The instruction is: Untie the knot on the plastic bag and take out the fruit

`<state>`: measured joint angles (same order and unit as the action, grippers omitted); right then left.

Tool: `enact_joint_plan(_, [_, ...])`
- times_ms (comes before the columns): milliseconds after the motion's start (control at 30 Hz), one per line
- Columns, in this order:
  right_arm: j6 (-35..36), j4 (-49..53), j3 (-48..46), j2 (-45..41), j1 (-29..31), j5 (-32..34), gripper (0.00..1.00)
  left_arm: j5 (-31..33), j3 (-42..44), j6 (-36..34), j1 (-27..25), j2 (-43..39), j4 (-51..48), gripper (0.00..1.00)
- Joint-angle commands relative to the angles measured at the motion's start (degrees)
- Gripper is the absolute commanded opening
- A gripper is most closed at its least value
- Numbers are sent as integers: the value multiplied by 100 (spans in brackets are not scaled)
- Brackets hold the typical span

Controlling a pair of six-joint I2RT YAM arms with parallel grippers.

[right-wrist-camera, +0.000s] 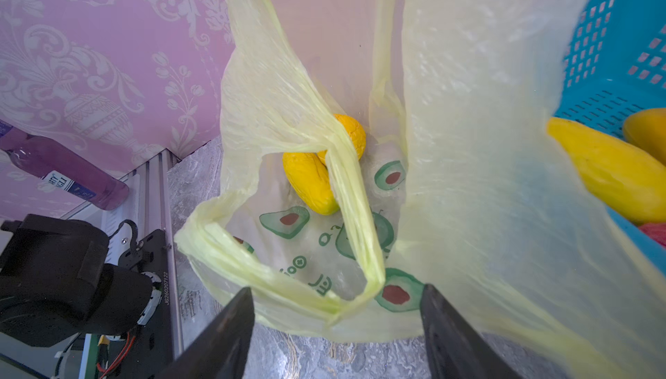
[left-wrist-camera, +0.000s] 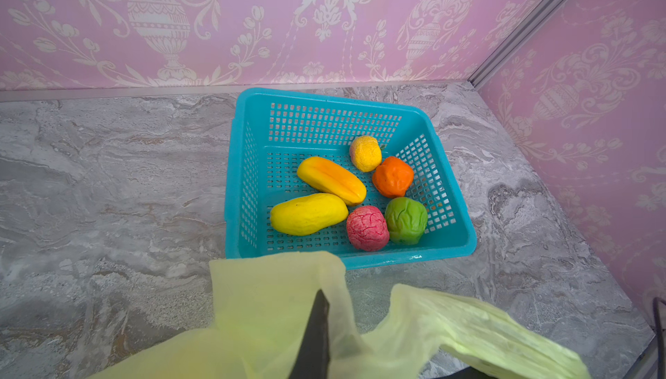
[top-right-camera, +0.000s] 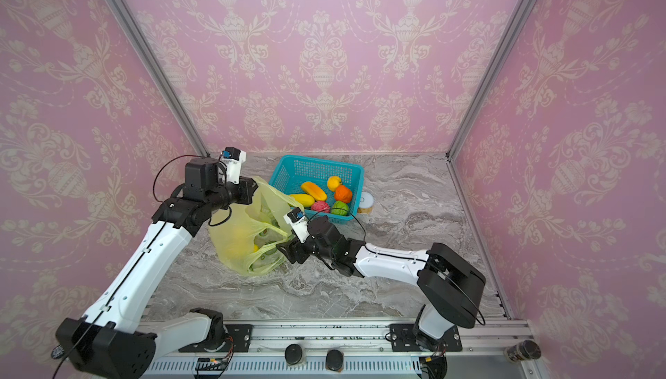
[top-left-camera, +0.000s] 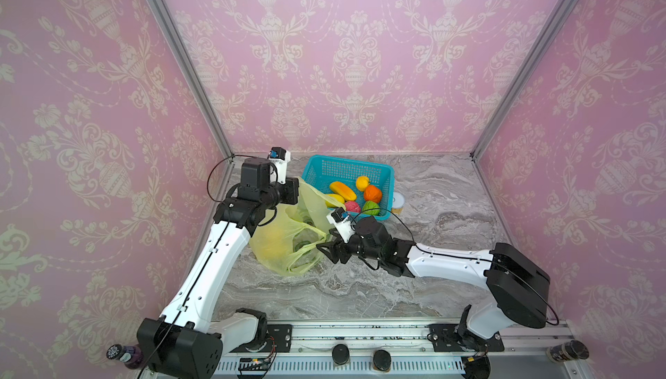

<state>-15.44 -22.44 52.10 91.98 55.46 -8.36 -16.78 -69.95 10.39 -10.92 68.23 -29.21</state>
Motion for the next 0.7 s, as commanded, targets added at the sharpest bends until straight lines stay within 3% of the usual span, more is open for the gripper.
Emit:
enact_joint_plan(0, [-354, -221, 476, 411, -20, -475, 76, -40, 67, 57, 67, -156, 90, 0])
enact_joint_plan(67, [-611, -263, 760, 694, -24, -495, 78, -77, 45, 74, 67, -122, 91, 0])
enact_joint_plan(133, [-767, -212, 1067, 974, -24, -526, 71, -99, 34, 94, 77, -100, 86, 0])
enact_joint_plan(267, [-1023, -121, 1746, 1410, -35, -526, 21, 369, 17, 66, 93, -189, -44, 0])
enact_joint_plan(333, [-1074, 51, 2078, 1559, -35, -702, 2, 764, -15, 33, 103, -271, -178, 0])
enact_joint_plan(433, [-1021, 317, 2456, 1565, -18, -784, 0, 1573, -77, 88, 267, -418, -375, 0])
enact_joint_plan(667, [-484, 981, 2804, 1104, 63, -503, 0, 2236, -331, 821, 1084, -552, -504, 0])
